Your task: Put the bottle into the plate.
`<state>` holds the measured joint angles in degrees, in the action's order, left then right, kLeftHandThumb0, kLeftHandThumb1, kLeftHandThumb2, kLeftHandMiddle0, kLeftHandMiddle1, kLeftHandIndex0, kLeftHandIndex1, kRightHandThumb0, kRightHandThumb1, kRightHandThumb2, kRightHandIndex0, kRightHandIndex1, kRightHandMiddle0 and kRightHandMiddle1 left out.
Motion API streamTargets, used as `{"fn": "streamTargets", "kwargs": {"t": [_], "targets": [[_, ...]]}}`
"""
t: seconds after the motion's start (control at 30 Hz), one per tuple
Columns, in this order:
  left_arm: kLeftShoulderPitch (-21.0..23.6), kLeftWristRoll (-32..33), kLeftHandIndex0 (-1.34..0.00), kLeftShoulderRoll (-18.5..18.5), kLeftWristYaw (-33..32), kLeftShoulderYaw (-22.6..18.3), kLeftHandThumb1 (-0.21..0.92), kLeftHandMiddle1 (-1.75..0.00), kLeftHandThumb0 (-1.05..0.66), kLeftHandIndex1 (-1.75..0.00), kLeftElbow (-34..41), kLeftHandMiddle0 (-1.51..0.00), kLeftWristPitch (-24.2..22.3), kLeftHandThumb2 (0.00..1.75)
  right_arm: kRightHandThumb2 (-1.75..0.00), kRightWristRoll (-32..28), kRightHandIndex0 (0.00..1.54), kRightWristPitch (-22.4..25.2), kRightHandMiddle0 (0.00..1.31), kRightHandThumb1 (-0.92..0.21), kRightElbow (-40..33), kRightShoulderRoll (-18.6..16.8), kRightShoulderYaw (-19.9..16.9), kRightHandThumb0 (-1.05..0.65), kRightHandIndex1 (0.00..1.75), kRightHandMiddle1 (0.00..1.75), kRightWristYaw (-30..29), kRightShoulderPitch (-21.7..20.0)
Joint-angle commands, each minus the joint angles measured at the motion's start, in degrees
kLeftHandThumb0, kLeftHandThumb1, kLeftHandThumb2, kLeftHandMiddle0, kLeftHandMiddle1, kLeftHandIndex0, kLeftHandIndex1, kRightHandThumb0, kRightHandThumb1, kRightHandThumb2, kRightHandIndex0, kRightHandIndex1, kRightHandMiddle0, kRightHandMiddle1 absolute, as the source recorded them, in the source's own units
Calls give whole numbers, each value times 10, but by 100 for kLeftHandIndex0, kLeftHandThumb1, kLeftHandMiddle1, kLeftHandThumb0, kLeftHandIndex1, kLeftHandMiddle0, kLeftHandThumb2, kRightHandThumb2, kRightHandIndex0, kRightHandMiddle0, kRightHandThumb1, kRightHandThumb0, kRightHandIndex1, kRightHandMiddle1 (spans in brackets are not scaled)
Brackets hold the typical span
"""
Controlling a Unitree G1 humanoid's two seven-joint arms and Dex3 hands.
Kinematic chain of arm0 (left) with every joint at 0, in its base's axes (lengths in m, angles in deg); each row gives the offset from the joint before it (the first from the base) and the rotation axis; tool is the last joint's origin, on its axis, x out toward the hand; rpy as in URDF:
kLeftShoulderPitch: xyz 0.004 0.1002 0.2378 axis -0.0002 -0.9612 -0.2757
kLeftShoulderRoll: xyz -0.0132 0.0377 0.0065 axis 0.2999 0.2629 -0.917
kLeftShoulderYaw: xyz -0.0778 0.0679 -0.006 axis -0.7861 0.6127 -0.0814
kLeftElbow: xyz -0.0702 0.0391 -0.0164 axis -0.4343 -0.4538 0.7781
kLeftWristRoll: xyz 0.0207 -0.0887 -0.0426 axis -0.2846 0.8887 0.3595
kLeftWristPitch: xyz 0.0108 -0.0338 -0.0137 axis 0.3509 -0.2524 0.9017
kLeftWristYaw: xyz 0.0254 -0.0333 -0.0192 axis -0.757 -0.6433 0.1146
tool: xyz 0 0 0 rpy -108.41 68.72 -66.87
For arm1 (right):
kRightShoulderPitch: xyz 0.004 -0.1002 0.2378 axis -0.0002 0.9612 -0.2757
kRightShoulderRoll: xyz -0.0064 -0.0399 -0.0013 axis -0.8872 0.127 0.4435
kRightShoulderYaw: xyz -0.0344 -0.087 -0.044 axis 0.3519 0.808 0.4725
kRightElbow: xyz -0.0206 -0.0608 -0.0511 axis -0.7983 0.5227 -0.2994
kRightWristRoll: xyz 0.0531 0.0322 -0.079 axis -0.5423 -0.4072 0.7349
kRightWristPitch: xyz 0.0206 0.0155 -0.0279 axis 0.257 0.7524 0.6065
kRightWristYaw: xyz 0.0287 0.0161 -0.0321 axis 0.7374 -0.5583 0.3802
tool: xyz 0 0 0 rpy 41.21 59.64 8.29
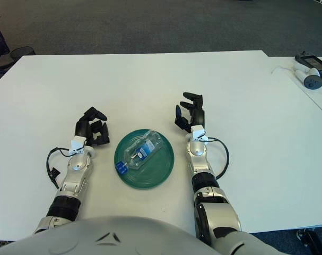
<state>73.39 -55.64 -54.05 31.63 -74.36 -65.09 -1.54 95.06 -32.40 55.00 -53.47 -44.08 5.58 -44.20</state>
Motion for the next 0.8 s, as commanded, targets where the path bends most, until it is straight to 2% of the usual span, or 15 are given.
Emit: {"fn": "streamTargets", "kwargs": {"t": [0.0,0.07,0.17,0.3,0.43,0.63,0.77], "targets": [[-17,-2,-78,5,1,-4,11,-175,-56,-175,-4,-129,-24,157,-90,3,24,3,0,-69,13,1,3,-46,96,121,8,42],[-17,-1,-78,5,1,-4,11,-175,-56,-175,-3,-129,-24,157,-88,1,25,12,0,-70,4,2,5,-48,97,120,18,47],[-18,0,-78,5,2,-4,11,-175,-56,-175,-3,-129,-22,157,-84,-2,26,51,0,-72,-19,7,10,-50,99,117,41,56],[-18,-3,-78,4,0,-4,11,-175,-56,-175,-2,-129,-21,157,-79,-8,26,170,0,-74,-95,10,19,-53,100,111,75,78],[-18,-3,-78,5,0,-4,11,-175,-56,-175,-1,-129,-22,157,-74,-5,25,252,0,-78,-158,11,26,-55,101,102,90,95],[-18,-2,-78,6,2,-3,11,-175,-56,-175,-3,-130,-19,157,-68,4,25,336,0,-83,-237,10,35,-57,103,90,99,120],[-17,-3,-78,6,1,-3,12,-175,-56,-175,-4,-130,-20,156,-63,6,28,373,0,-86,-276,13,42,-59,104,87,105,132]]}}
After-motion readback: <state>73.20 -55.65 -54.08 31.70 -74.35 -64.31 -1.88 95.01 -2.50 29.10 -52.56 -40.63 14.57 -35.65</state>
